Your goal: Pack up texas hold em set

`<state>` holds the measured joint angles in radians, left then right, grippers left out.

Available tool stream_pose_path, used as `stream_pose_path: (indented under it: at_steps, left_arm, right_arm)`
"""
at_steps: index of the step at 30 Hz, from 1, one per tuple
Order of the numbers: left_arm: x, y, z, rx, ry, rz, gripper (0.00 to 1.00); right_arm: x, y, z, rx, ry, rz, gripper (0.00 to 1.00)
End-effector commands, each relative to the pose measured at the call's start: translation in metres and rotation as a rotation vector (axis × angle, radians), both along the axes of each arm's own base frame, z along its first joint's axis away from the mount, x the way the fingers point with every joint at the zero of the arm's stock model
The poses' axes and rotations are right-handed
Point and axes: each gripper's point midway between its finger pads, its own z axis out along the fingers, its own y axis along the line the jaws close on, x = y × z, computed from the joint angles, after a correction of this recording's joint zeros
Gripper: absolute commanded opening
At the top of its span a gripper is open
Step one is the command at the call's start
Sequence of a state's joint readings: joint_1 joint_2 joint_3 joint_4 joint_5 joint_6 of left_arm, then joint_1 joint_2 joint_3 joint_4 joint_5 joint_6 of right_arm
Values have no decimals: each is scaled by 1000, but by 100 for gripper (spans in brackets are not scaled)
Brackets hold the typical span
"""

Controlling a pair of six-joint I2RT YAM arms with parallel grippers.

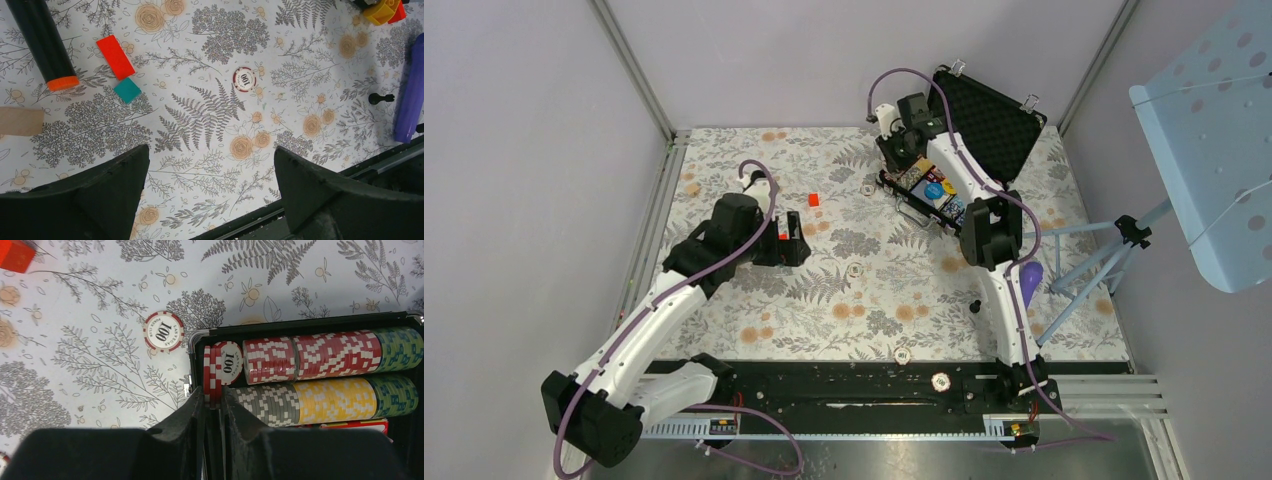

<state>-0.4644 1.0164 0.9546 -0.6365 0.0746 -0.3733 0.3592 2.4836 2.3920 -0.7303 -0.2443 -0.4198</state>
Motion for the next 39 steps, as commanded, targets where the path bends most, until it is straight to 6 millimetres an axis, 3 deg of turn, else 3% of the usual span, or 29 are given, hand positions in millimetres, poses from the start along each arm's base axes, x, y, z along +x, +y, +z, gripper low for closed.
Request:
stream_pose_path:
  at_steps: [1, 15, 25, 30, 39]
  left_arm:
    - [6, 1, 6, -13, -27, 3, 94]
    - [9, 3, 3, -43, -9, 10, 94]
    - [9, 3, 3, -43, -10, 9, 94]
    - [9, 3, 3, -43, -9, 9, 94]
    - [9, 3, 3, -44, -8, 6, 94]
  right_arm:
    - [6, -5, -9, -50, -14, 4, 0]
    - [22, -17, -19, -113, -63, -56, 0]
    - [18, -23, -30, -186, -58, -38, 0]
    - [18, -20, -31, -197, -64, -36, 25]
    - [16, -15, -24, -165, -64, -30, 38]
